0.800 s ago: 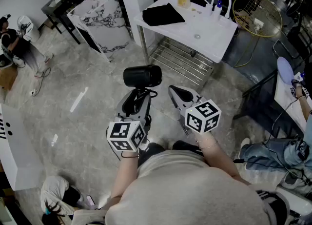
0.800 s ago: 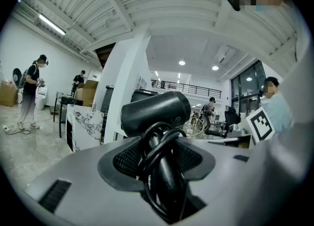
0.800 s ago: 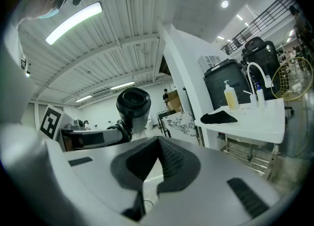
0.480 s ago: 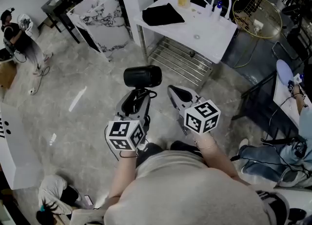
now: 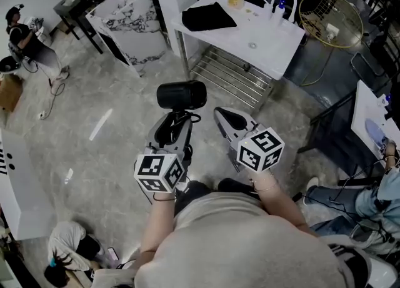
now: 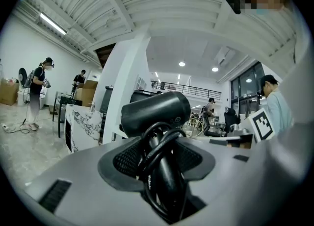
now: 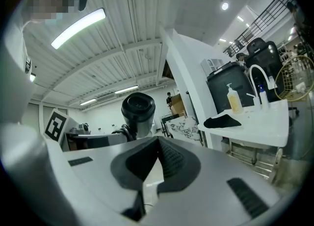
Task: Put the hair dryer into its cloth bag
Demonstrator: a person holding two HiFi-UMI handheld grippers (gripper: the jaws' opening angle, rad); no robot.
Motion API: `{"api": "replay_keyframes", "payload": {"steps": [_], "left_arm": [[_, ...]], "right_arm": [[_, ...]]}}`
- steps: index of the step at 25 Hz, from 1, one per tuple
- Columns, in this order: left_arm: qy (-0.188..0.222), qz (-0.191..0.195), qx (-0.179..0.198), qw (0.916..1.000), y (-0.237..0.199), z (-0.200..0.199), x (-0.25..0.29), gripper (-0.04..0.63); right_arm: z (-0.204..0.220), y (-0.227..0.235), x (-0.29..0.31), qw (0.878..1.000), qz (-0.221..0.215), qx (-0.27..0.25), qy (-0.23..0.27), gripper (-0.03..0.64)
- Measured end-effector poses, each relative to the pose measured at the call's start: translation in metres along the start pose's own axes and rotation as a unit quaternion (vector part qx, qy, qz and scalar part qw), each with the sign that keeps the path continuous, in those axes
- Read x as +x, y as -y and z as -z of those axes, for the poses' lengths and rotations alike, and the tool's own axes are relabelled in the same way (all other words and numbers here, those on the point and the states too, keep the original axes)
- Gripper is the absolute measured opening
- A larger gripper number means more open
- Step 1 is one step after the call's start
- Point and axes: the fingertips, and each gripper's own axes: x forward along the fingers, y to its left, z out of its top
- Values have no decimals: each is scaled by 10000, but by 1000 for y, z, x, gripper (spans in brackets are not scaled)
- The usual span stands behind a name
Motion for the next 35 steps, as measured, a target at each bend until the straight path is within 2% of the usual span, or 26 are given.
{"api": "replay_keyframes", "payload": {"steps": [10,18,24,35], "left_arm": [[235,-156,-82,9996,12,0,5,198],[335,-68,-124,9993,-10,-8,36,198],[405,59,-158,9990,-55,-25,77,198],[483,207,-222,9984,-178,-78,150,198]], "right_arm": [[15,24,-22,9997,-44,229,-3,-2],[8,46,7,9998,6,206,70,-2],[-3,69,62,9998,82,160,106,-2],[-37,97,204,9998,181,77,40,-2]]}}
